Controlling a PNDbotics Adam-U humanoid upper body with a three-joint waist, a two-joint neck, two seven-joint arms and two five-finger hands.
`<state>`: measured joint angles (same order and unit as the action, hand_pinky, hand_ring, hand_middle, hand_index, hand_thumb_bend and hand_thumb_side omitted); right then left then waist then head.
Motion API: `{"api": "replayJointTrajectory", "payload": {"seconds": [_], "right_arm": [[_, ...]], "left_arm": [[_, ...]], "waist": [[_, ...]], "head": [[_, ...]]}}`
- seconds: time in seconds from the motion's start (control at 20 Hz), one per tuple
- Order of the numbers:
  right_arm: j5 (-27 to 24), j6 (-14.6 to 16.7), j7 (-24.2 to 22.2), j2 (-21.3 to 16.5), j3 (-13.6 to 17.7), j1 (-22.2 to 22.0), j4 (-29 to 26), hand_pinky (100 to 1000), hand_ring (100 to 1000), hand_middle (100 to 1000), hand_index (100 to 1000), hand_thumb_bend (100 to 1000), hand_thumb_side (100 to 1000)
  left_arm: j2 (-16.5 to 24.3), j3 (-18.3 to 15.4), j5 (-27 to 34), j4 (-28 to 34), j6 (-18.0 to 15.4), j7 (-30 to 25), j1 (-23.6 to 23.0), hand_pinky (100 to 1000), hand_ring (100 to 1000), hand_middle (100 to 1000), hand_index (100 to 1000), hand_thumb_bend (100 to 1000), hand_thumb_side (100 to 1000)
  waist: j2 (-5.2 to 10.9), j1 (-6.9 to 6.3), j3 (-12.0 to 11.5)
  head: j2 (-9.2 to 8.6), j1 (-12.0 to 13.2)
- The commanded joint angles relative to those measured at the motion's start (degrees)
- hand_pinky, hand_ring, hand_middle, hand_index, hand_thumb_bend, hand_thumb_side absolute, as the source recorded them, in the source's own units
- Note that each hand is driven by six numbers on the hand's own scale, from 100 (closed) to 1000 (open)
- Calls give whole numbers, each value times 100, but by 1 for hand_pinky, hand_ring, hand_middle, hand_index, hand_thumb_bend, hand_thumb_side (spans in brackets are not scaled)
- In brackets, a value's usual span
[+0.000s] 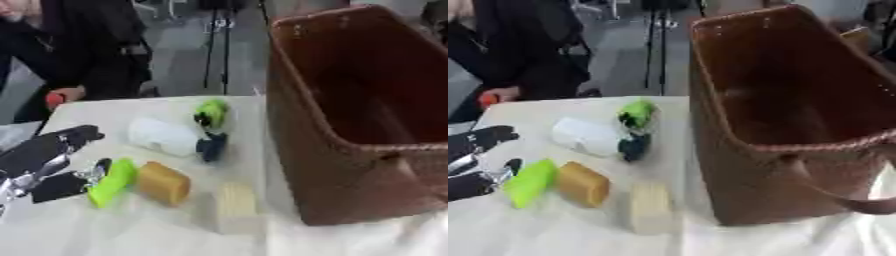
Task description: Pick up objects on the table and place them in the box.
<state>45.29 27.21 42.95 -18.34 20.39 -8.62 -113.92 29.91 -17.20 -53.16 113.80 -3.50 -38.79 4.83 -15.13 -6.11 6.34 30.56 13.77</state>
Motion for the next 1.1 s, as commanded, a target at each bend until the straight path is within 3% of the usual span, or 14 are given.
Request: {"api": "replayJointTrajectory", "payload": {"seconds": [0.05, 0.1, 0.25, 0.4, 0.5, 0.55, 0.6, 0.65, 0.7, 0.9, 0.95, 1.1], "right_arm": [[-31, 894, 902, -72, -12, 9, -67, 824, 799, 784, 752, 100, 871], [-33, 892, 902, -76, -14, 10, -67, 824, 799, 784, 752, 100, 871], [-42, 876, 902, -96, -24, 9, -67, 823, 796, 784, 750, 100, 869], [-73, 885, 902, -124, -30, 14, -67, 822, 792, 783, 745, 100, 866], [-83, 885, 902, -129, -36, 12, -67, 822, 790, 782, 741, 100, 865], [-83, 882, 902, -130, -40, 11, -67, 821, 789, 781, 735, 100, 864], [-81, 879, 902, -130, -44, 11, -67, 821, 788, 780, 731, 100, 864], [-78, 875, 902, -130, -46, 11, -67, 821, 788, 779, 730, 100, 864], [-74, 862, 902, -128, -56, 13, -67, 820, 787, 779, 728, 100, 866], [-42, 792, 902, -131, -115, 32, -67, 818, 786, 779, 727, 100, 866], [-38, 779, 902, -133, -123, 36, -67, 818, 785, 778, 724, 100, 865], [-38, 736, 902, -138, -147, 50, -67, 816, 784, 778, 716, 100, 865]], "left_arm": [[236, -36, 217, 79, -56, -151, -109, 1000, 1000, 1000, 1000, 273, 1000], [303, -34, 255, 79, -60, -246, -158, 1000, 1000, 1000, 1000, 273, 1000], [506, -28, 186, 79, -48, -539, -219, 1000, 1000, 1000, 1000, 384, 1000], [714, 87, 61, 79, -53, -824, -305, 1000, 1000, 1000, 1000, 412, 1000], [893, 169, 115, 79, -5, -916, -433, 1000, 1000, 1000, 1000, 354, 1000], [973, 207, 179, 79, 39, -884, -497, 1000, 1000, 1000, 1000, 269, 1000], [1058, 288, 444, 79, 64, -733, -575, 1000, 1000, 1000, 1000, 141, 1000], [1145, 338, 769, 79, 114, -542, -649, 1000, 1000, 1000, 1000, 100, 1000], [1297, 369, 1115, 79, 181, -158, -705, 1000, 1000, 1000, 1000, 100, 870], [1804, 679, 2038, 79, 527, 1337, -966, 1000, 1000, 1000, 1000, 100, 875], [1874, 741, 2157, 79, 591, 1487, -997, 1000, 1000, 1000, 1000, 100, 924], [2111, 956, 2523, 47, 706, 1633, -1022, 1000, 1000, 1000, 1000, 100, 952]], "waist": [[58, 15, -5], [63, 5, -7], [86, -21, -16], [104, -43, -12], [114, -59, -10], [117, -64, -8], [119, -75, -10], [121, -82, -15], [125, -98, -32], [133, -138, -64], [134, -143, -66], [142, -174, -74]], "head": [[-74, 22], [-76, 25], [-61, 37], [-49, 72], [-46, 81], [-46, 84], [-47, 84], [-47, 81], [-40, 67], [-24, 59], [-26, 61], [-32, 66]]}}
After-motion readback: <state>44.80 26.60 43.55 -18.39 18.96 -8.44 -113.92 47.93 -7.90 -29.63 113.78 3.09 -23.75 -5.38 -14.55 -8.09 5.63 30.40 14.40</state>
